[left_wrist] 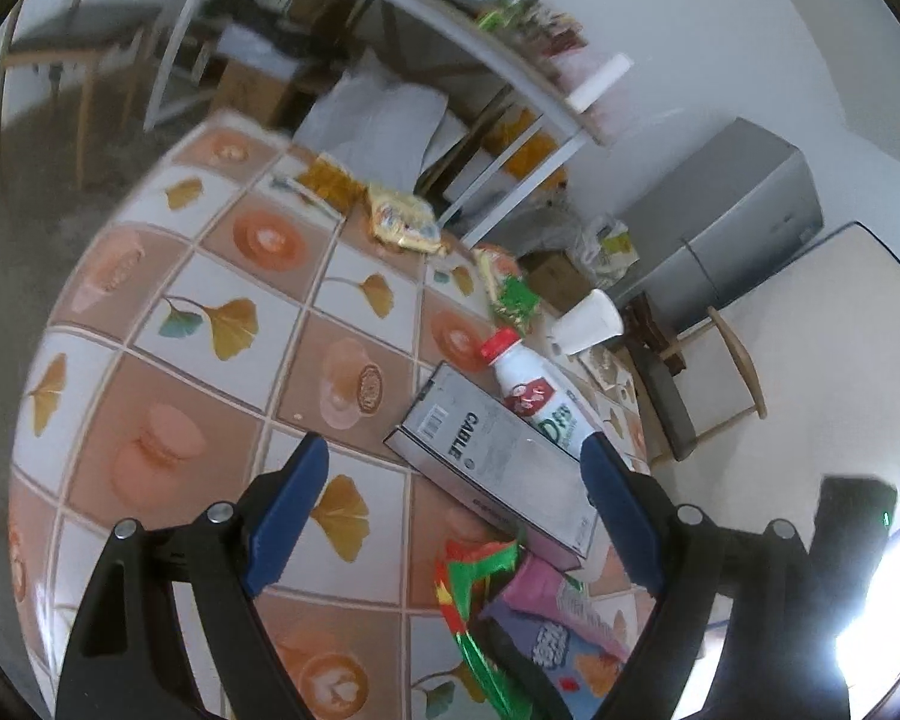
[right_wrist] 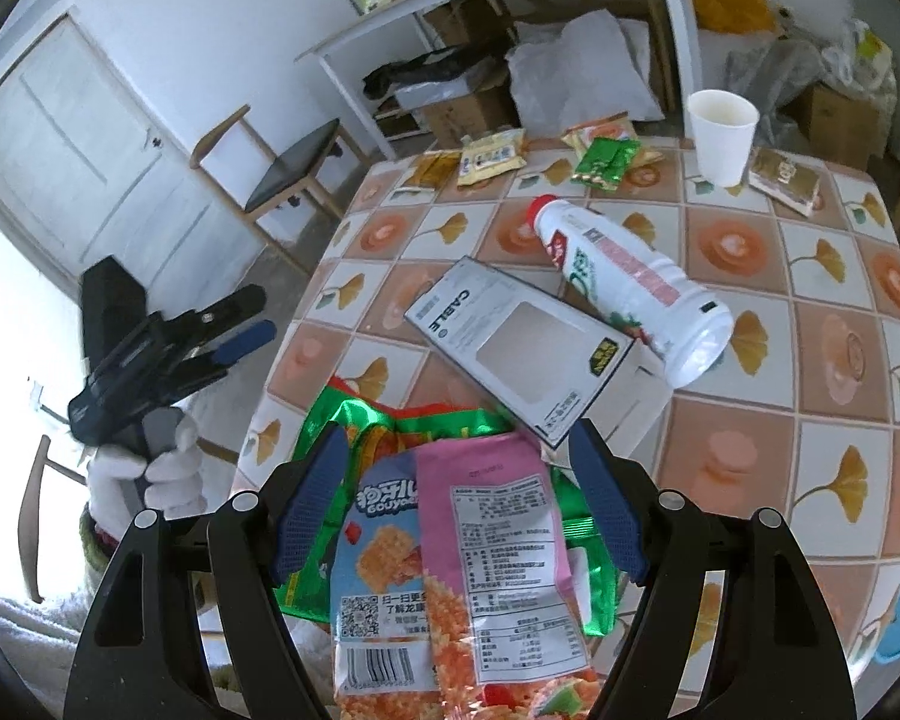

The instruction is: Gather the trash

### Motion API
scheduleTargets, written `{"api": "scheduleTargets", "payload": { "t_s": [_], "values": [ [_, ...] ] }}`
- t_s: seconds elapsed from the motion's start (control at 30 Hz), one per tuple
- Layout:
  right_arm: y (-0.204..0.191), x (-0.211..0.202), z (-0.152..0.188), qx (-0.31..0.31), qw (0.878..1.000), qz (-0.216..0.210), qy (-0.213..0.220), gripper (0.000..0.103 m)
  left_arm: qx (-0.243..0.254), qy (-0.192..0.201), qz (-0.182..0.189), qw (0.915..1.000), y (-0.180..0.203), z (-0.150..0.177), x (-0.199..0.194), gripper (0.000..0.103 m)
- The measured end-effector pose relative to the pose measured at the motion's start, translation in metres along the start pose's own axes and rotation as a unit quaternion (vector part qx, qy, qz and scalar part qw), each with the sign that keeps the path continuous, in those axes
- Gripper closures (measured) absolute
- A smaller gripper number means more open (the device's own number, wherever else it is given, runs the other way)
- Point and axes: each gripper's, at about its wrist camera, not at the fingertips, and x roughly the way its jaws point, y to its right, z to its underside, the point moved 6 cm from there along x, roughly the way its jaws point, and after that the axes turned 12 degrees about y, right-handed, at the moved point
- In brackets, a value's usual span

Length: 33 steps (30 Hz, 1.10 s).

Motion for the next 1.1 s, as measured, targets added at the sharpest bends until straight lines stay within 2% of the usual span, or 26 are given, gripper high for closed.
{"api": "scheduleTargets", "payload": {
  "t_s": [0.17,0.33,0.43,0.53,0.6,0.67,0.83,0.97,1.1],
  "values": [
    [0.016,-0.010,-0.005,0.003,1.000,0.023,0.018,0.030,-0.031,-0.059,0.015,0.9976,-0.004,-0.003,0.027,0.020],
    [0.039,-0.007,-0.020,-0.004,0.998,0.049,0.025,0.030,-0.054,-0.129,0.032,0.9897,0.004,0.008,0.047,0.020],
    [0.044,0.001,-0.031,-0.010,0.999,0.038,0.023,0.030,-0.062,-0.152,0.034,0.9858,0.009,0.012,0.055,0.020],
    [0.046,0.015,-0.041,-0.026,0.999,0.032,0.017,0.030,-0.089,-0.195,0.042,0.9759,0.013,0.021,0.069,0.020],
    [0.045,0.023,-0.046,-0.033,0.999,0.030,0.015,0.030,-0.093,-0.209,0.036,0.9727,0.013,0.024,0.077,0.020],
    [0.039,0.030,-0.047,-0.042,0.999,0.012,0.008,0.030,-0.102,-0.221,0.032,0.9694,0.011,0.027,0.086,0.021],
    [0.027,0.063,-0.039,-0.069,0.997,-0.020,-0.033,0.030,-0.135,-0.249,0.023,0.9589,0.003,0.036,0.107,0.021],
    [0.028,0.087,-0.032,-0.094,0.994,-0.001,-0.059,0.030,-0.147,-0.257,0.019,0.9548,0.001,0.039,0.119,0.021],
    [0.037,0.100,-0.037,-0.088,0.993,0.016,-0.071,0.030,-0.151,-0.252,0.020,0.9556,0.003,0.036,0.127,0.021]
  ]
}}
